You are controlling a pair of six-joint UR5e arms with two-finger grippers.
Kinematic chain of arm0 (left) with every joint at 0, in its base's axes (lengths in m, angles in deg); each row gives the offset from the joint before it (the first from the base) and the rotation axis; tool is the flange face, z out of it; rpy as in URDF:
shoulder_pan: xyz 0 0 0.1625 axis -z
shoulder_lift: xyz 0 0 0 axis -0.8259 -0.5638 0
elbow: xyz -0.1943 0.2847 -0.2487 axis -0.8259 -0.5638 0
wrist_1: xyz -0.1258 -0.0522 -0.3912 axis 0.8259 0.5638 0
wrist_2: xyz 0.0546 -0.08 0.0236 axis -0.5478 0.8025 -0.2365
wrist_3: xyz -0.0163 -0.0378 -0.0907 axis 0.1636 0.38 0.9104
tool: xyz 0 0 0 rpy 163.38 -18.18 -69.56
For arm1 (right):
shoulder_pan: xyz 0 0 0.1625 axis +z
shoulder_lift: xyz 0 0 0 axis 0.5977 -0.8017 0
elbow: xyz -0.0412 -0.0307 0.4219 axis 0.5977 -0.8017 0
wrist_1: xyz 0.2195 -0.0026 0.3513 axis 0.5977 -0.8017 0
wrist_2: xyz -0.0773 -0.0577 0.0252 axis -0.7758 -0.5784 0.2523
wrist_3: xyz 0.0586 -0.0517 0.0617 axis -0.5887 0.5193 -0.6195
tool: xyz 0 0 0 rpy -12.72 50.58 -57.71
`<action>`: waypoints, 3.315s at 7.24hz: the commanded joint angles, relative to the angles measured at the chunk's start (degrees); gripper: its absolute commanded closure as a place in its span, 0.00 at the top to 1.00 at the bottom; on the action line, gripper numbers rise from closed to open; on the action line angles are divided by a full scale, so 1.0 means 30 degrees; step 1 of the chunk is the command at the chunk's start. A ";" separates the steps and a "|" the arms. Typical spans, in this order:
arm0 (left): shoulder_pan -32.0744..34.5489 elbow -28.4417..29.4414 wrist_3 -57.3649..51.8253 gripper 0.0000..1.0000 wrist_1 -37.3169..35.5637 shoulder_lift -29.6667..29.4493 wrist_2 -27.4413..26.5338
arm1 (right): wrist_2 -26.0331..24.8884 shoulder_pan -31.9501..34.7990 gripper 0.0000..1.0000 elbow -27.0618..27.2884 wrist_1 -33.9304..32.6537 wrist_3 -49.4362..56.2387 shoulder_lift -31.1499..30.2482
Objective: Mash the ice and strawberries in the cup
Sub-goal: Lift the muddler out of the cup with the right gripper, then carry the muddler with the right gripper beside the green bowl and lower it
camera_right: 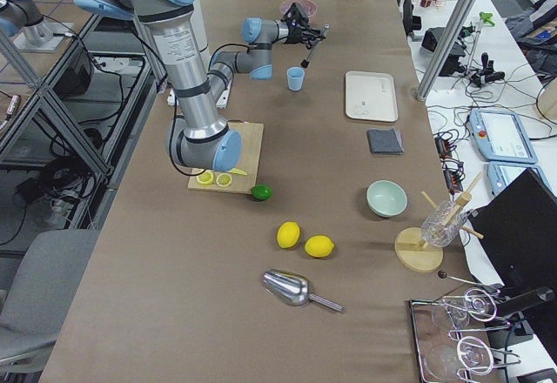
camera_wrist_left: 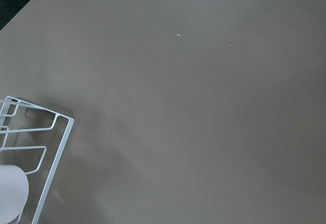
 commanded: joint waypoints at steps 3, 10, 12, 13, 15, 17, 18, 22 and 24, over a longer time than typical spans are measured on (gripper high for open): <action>0.0025 -0.0252 -0.0051 0.97 0.0056 -0.0484 0.0021 | 0.9299 0.6418 0.00 -0.0837 -0.0046 -0.3035 -0.2646; 0.0025 -0.0956 0.0038 0.97 0.0290 -0.1103 0.1194 | 2.4137 1.4663 0.00 -0.6072 -0.0455 -0.4043 -0.5203; 0.0025 -0.1422 0.0037 0.97 0.0261 -0.1074 0.1135 | 2.5195 1.4491 0.00 -0.8534 -0.0514 -0.2908 -0.5145; 0.0112 -0.1802 0.0038 0.97 0.0232 -0.1016 0.1077 | 2.5026 1.4112 0.00 -0.9008 -0.0775 -0.2724 -0.5232; 0.0462 -0.1922 -0.0021 0.97 0.0232 -0.1015 0.1047 | 2.4997 1.2739 0.00 -0.9684 -0.0807 -0.2635 -0.5203; 0.0816 -0.2040 -0.0050 0.97 0.0232 -0.1045 0.1076 | 2.5111 1.2409 0.00 -1.0358 -0.1011 -0.1269 -0.5290; 0.0845 -0.2098 -0.0050 0.97 0.0232 -0.1016 0.1047 | 2.4996 1.2264 0.00 -1.0477 -0.1825 -0.0388 -0.5291; 0.0845 -0.2070 -0.0021 0.97 0.0232 -0.1045 0.0989 | 2.4936 1.2173 1.00 -1.0274 -0.3005 0.0851 -0.5174; 0.0787 -0.1982 0.0037 0.97 0.0173 -0.1074 0.0871 | 2.5170 1.3369 1.00 -1.0127 -0.3005 0.0881 -0.5203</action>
